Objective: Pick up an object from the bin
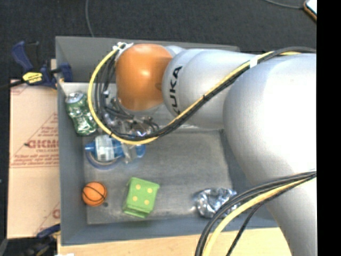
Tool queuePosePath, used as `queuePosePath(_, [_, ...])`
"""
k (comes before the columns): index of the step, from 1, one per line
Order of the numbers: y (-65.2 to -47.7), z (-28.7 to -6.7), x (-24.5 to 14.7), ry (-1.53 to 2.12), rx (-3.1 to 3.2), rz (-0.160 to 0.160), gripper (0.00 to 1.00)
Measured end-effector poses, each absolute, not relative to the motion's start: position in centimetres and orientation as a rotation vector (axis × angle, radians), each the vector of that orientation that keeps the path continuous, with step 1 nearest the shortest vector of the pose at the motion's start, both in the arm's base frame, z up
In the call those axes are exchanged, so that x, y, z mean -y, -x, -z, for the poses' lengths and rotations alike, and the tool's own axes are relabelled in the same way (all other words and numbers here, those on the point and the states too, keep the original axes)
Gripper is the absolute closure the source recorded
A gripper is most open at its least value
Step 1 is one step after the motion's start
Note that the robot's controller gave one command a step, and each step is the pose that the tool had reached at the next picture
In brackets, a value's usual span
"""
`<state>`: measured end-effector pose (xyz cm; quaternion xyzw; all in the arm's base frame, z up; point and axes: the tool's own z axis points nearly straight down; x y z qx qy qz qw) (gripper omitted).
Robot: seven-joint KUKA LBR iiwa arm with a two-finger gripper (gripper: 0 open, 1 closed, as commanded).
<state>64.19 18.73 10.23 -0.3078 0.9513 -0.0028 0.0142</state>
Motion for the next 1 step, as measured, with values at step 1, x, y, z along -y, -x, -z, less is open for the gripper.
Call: queuePosePath(1, [-62.0,-7.37,-21.26,0.973,-2.976,0.001,0.0])
